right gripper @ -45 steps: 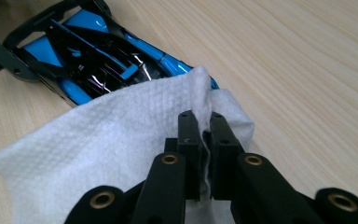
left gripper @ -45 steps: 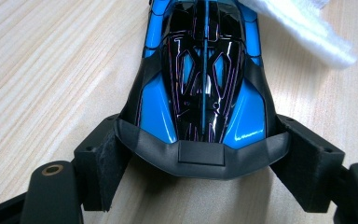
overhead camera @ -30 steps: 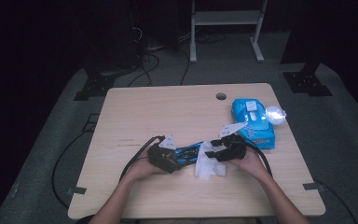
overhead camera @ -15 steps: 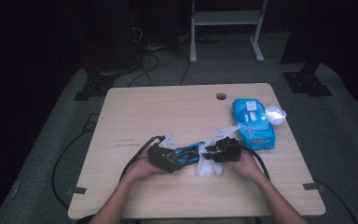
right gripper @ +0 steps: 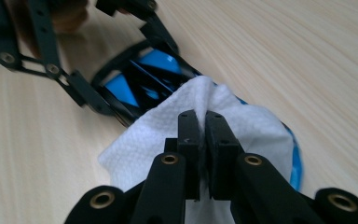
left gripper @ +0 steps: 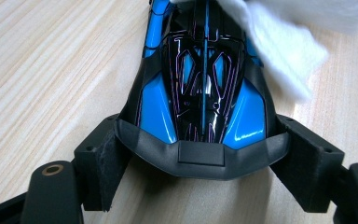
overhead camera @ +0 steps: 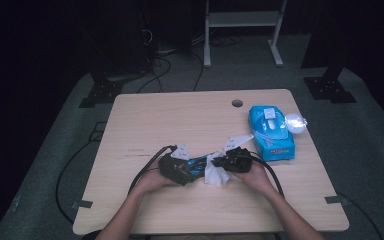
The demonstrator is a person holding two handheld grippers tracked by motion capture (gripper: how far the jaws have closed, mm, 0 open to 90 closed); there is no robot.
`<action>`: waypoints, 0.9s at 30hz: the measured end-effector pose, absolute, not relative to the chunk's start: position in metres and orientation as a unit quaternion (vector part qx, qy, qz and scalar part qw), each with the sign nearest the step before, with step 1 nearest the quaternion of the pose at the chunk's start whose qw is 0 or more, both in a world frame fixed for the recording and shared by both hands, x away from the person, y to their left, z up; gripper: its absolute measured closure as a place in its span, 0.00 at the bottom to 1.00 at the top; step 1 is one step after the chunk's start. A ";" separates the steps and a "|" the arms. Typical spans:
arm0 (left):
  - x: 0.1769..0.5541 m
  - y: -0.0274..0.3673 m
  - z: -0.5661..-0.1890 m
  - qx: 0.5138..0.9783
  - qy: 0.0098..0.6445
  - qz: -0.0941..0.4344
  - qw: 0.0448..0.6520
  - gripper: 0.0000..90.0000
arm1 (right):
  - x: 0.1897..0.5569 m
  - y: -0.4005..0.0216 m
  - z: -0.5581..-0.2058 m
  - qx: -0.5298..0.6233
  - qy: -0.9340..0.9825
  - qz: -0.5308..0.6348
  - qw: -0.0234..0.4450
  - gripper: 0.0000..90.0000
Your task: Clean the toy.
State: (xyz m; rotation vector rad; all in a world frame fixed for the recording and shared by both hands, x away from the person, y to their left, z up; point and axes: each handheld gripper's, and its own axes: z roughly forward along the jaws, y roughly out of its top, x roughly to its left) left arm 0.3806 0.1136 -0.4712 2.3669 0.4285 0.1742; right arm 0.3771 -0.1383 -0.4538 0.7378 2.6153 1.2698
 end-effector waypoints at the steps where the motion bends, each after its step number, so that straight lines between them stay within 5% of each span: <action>1: 0.381 0.114 -0.471 0.917 0.166 0.067 0.357 0.27 | 0.377 -0.136 -0.453 0.245 0.870 0.423 0.070 0.94; 10: 0.381 0.113 -0.472 0.916 0.166 0.068 0.360 0.27 | 0.370 -0.128 -0.451 0.242 0.873 0.414 0.091 0.95; 18: 0.381 0.111 -0.472 0.915 0.168 0.068 0.361 0.27 | 0.368 -0.078 -0.455 0.207 0.880 0.426 0.040 0.95; 27: 0.381 0.110 -0.472 0.914 0.168 0.069 0.363 0.27 | 0.373 -0.095 -0.448 0.229 0.878 0.414 0.070 0.95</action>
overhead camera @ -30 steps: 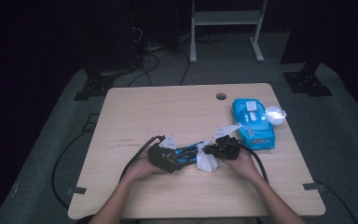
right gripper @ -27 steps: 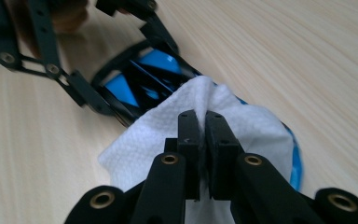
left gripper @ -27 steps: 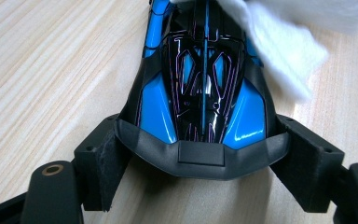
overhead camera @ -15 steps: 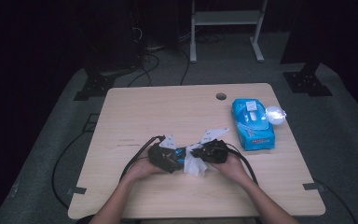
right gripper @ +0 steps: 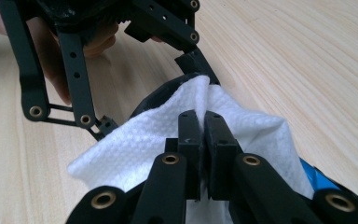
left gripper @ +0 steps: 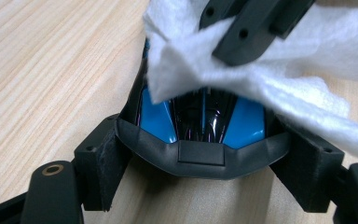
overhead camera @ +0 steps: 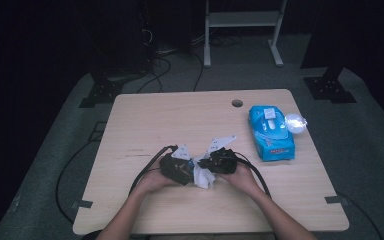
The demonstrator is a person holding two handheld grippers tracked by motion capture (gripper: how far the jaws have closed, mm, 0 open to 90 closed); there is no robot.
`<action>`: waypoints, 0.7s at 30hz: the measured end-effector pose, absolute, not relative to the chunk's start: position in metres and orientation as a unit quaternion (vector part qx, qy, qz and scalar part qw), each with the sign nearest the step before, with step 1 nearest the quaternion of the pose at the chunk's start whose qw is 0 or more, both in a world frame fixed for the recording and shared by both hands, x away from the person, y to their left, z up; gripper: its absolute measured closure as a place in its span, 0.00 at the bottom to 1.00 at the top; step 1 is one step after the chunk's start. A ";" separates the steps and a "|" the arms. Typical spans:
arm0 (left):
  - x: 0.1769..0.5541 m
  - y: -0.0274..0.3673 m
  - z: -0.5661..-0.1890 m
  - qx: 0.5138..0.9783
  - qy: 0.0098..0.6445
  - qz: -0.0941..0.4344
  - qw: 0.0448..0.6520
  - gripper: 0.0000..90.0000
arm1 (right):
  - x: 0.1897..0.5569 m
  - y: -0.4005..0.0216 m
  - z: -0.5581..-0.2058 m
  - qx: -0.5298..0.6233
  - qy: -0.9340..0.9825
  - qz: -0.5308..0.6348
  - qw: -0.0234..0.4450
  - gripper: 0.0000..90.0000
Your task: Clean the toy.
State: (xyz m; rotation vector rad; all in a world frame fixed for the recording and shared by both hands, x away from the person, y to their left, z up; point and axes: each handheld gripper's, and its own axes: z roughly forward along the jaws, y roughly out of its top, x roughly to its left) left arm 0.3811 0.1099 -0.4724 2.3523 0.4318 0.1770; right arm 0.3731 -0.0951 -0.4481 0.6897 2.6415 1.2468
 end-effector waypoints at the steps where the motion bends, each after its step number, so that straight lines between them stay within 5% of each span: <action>1: 0.381 0.110 -0.472 0.914 0.167 0.069 0.363 0.27 | 0.373 -0.091 -0.448 0.225 0.880 0.413 0.071 0.95; 12: 0.381 0.110 -0.472 0.914 0.166 0.070 0.362 0.27 | 0.385 -0.085 -0.444 0.247 0.872 0.411 0.093 0.95; 21: 0.381 0.111 -0.473 0.914 0.167 0.070 0.363 0.27 | 0.388 -0.062 -0.449 0.239 0.877 0.413 0.064 0.95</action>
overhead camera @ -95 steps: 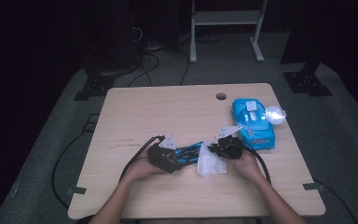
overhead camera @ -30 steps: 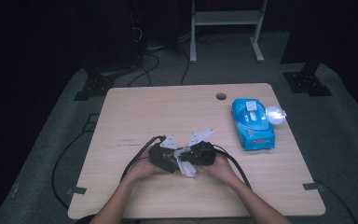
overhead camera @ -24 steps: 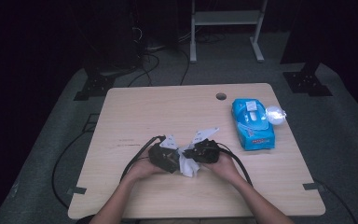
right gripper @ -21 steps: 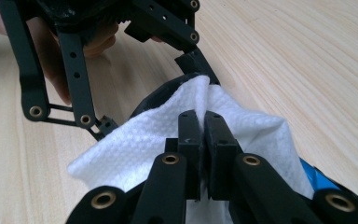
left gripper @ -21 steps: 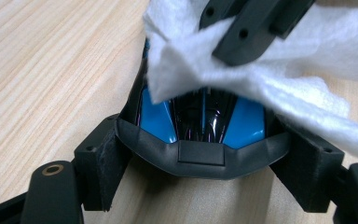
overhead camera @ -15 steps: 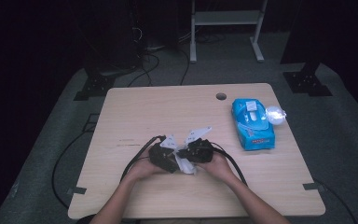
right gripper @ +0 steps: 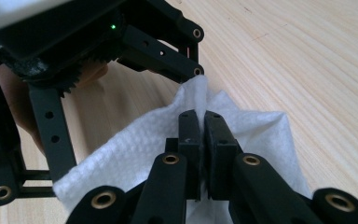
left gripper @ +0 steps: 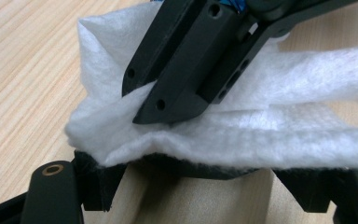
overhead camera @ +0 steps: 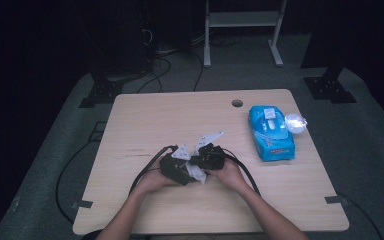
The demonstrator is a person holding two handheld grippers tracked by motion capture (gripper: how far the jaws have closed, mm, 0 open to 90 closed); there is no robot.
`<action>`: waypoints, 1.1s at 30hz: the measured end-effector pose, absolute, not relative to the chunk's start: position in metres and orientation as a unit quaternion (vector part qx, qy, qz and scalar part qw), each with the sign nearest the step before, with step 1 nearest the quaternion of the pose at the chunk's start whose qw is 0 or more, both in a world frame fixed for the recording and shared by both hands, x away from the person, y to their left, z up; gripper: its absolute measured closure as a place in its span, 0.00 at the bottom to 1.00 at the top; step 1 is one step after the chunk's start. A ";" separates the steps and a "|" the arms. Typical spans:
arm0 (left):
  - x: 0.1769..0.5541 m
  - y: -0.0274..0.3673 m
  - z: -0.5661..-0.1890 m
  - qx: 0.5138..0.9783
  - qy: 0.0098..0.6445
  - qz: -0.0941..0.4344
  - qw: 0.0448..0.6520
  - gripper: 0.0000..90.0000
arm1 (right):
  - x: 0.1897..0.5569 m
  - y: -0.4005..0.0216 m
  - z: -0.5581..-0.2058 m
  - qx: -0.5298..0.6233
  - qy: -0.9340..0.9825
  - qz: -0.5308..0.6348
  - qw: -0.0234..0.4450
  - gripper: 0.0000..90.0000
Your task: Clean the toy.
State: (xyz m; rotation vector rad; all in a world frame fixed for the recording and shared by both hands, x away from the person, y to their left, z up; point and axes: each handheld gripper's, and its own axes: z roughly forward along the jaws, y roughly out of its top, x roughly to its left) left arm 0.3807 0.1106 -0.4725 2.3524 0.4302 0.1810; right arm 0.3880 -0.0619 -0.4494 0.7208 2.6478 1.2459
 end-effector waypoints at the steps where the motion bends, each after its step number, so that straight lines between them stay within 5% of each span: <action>1: 0.381 0.111 -0.473 0.914 0.166 0.070 0.363 0.27 | 0.389 -0.063 -0.449 0.240 0.877 0.412 0.061 0.95; 23: 0.381 0.111 -0.473 0.914 0.161 0.073 0.364 0.27 | 0.404 -0.130 -0.452 0.311 0.859 0.394 0.101 0.95; 33: 0.381 0.112 -0.473 0.915 0.161 0.073 0.363 0.27 | 0.396 -0.114 -0.450 0.286 0.858 0.416 0.096 0.95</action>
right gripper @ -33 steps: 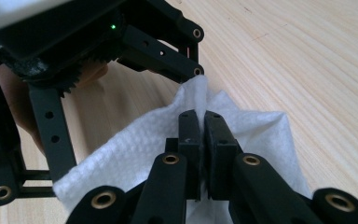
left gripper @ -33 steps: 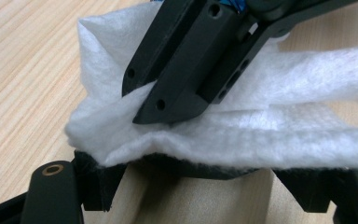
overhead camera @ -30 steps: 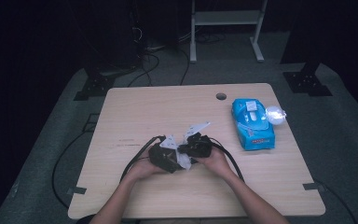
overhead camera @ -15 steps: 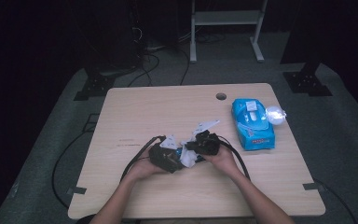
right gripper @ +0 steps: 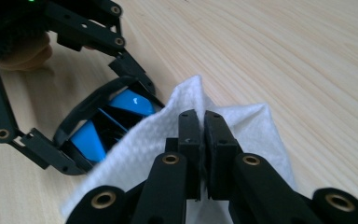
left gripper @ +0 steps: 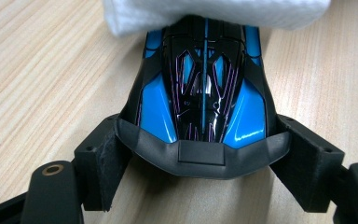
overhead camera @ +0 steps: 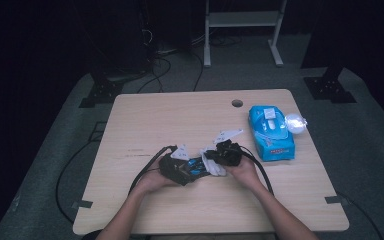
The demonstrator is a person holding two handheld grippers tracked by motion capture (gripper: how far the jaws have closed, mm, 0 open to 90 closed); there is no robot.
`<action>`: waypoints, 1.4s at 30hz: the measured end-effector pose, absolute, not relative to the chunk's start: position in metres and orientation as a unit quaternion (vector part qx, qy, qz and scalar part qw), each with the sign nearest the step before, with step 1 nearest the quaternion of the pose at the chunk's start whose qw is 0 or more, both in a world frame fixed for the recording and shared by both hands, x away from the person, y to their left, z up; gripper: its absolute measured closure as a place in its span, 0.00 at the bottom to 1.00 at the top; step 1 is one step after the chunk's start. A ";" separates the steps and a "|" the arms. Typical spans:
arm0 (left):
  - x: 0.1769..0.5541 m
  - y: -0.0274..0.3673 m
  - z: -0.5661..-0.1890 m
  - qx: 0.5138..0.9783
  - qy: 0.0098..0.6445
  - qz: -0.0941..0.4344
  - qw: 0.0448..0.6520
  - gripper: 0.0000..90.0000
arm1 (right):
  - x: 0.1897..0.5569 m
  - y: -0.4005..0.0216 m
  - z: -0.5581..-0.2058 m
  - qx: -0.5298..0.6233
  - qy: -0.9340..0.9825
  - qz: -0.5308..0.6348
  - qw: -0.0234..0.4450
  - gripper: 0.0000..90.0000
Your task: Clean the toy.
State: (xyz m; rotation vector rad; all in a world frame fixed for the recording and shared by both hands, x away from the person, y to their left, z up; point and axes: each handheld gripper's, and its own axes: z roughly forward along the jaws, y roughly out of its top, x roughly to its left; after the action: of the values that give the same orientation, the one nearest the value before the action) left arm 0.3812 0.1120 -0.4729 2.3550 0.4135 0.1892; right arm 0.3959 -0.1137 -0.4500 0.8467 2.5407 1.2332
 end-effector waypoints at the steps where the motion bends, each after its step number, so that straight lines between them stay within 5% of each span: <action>1: 0.381 0.112 -0.473 0.915 0.161 0.073 0.363 0.27 | 0.398 -0.118 -0.451 0.292 0.856 0.416 0.099 0.95; 17: 0.381 0.112 -0.473 0.914 0.161 0.076 0.364 0.27 | 0.403 -0.165 -0.460 0.342 0.850 0.382 0.122 0.95; 29: 0.380 0.112 -0.473 0.915 0.162 0.078 0.360 0.27 | 0.413 -0.145 -0.456 0.343 0.839 0.407 0.117 0.95; 42: 0.380 0.112 -0.473 0.915 0.162 0.079 0.360 0.27 | 0.380 -0.179 -0.464 0.334 0.859 0.374 0.105 0.95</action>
State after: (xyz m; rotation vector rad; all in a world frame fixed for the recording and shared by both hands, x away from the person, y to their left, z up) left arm 0.3797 0.1117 -0.4730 2.3597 0.4186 0.2039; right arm 0.3795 -0.1787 -0.4644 0.9851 2.5325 1.1017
